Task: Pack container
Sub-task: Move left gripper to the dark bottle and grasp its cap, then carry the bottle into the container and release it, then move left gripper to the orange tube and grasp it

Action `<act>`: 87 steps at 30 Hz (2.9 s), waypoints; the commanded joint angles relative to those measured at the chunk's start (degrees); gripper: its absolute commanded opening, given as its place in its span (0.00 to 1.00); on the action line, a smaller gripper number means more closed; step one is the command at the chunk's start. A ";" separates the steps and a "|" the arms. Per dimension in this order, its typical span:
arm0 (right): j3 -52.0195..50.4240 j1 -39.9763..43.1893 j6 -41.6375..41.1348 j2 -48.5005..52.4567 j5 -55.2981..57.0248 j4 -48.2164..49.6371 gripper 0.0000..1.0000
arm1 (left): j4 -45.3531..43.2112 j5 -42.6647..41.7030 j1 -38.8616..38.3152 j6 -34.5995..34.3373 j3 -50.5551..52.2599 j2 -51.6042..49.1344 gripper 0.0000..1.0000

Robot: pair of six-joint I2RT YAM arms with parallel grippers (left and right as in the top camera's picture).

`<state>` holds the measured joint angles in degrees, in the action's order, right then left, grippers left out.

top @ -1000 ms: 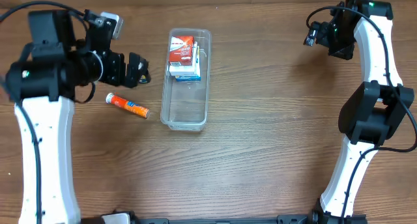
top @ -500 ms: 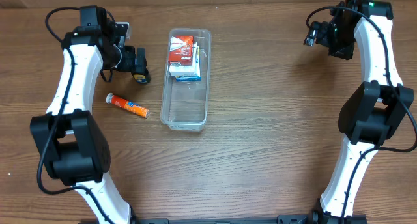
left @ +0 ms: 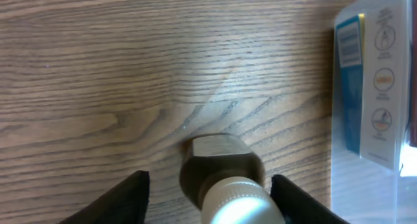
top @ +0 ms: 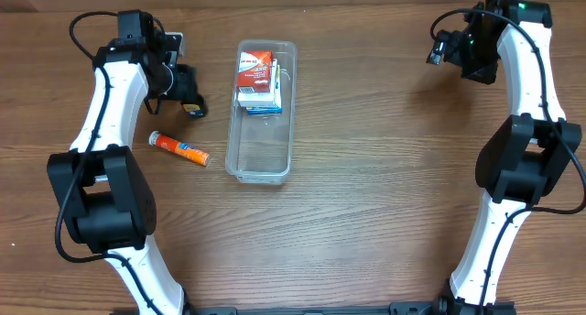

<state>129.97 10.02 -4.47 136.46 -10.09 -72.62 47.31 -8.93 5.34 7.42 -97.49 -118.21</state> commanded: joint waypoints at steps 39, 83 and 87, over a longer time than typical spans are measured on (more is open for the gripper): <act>1.36 -0.09 -0.17 -0.79 0.13 0.31 1.00 | 23.91 6.51 -22.29 -13.92 -17.62 -1.16 0.22; 1.36 -0.09 -0.20 -0.79 0.11 0.31 1.00 | 11.32 -1.66 -0.42 -52.50 18.58 16.63 0.76; 1.36 -0.09 -0.17 -0.79 0.13 0.33 1.00 | 4.59 -1.64 -0.09 -53.31 25.22 16.13 0.80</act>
<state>129.97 10.02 -4.51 136.46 -10.07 -72.62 55.11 -9.93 4.62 -44.58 -75.50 -101.54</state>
